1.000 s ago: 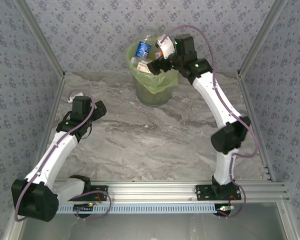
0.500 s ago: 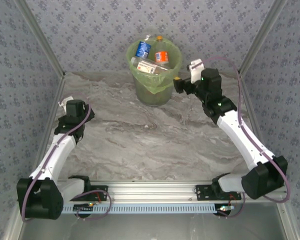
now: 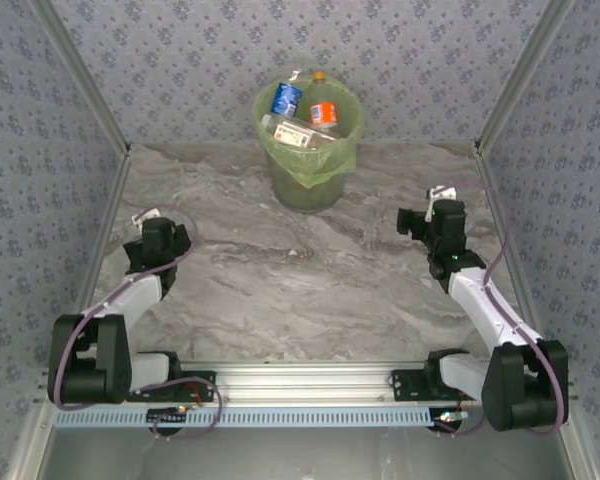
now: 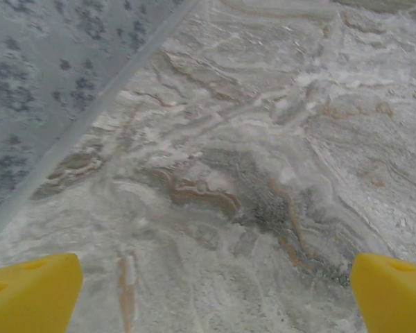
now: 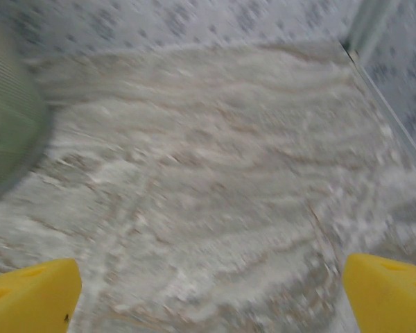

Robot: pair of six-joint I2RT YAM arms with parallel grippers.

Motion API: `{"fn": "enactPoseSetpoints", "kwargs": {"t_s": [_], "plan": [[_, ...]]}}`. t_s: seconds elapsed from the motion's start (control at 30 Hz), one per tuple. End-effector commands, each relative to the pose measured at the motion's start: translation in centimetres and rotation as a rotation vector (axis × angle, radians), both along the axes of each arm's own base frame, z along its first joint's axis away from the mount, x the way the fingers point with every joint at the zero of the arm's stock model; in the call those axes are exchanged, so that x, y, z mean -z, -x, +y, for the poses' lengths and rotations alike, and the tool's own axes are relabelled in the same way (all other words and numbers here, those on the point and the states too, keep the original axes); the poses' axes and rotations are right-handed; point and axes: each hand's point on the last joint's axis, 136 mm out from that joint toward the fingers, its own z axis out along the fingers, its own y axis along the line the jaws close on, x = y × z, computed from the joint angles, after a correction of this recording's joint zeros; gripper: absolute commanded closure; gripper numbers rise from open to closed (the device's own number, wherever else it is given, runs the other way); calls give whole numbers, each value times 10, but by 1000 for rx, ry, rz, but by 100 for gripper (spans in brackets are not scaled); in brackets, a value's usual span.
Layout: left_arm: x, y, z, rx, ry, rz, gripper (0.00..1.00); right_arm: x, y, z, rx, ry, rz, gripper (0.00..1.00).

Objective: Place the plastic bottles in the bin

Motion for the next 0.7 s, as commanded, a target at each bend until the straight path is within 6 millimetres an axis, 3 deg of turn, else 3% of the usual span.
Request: {"fn": "enactPoseSetpoints", "kwargs": {"t_s": [0.0,0.13,0.27,0.4,0.5,0.6,0.67], "plan": [[1,-16,-11,86,-7,-70,1,8,5,-26,110,-54,-38,1],[-6,-28,-16,157,-63,-115,1,29,15,-38,145,-74,-16,1],[-7,-39,-37,297,-50,-188,1,40,21,-44,163,-63,-9,1],[9,-35,-50,376,-49,-231,1,45,23,-46,155,-63,-25,1],[13,-42,-44,335,-47,-193,1,49,23,-45,141,-49,-41,1],[13,-37,-15,156,-55,-195,1,53,22,-44,132,-41,-62,1],[11,-37,-12,139,-59,-197,1,55,20,-44,133,-45,-73,1]]}}
